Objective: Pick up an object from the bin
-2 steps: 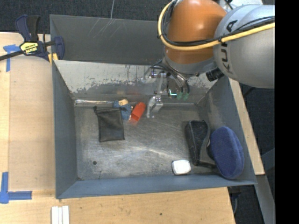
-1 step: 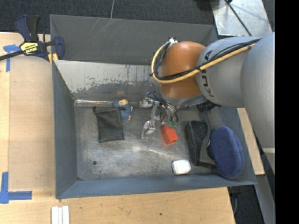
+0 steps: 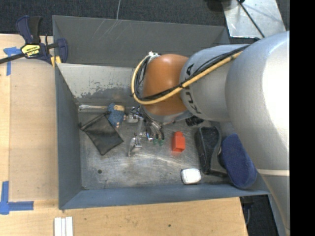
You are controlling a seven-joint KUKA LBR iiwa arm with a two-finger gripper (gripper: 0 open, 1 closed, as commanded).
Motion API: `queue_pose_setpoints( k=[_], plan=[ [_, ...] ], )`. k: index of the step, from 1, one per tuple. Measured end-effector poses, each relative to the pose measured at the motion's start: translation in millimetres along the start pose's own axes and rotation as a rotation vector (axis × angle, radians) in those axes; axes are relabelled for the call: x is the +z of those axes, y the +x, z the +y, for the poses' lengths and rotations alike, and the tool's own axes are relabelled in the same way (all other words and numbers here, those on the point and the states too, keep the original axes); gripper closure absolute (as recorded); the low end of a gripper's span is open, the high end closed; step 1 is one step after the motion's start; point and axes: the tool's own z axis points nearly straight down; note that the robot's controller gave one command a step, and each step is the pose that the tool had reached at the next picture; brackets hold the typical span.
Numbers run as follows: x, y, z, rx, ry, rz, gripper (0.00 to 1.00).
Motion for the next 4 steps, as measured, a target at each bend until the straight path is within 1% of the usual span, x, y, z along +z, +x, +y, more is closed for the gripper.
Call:
queue_pose_setpoints(
  k=[1,2,3,4],
  plan=[
    [3,0.1,38,0.093,0.001,-0.011,0.0],
    [-1,-3.7,39,0.094,-0.005,-0.026,1.0],
    [-7,42.5,64,0.226,0.002,0.004,1.0],
    [-7,41.9,63,0.227,0.003,0.003,0.0]
  ],
)
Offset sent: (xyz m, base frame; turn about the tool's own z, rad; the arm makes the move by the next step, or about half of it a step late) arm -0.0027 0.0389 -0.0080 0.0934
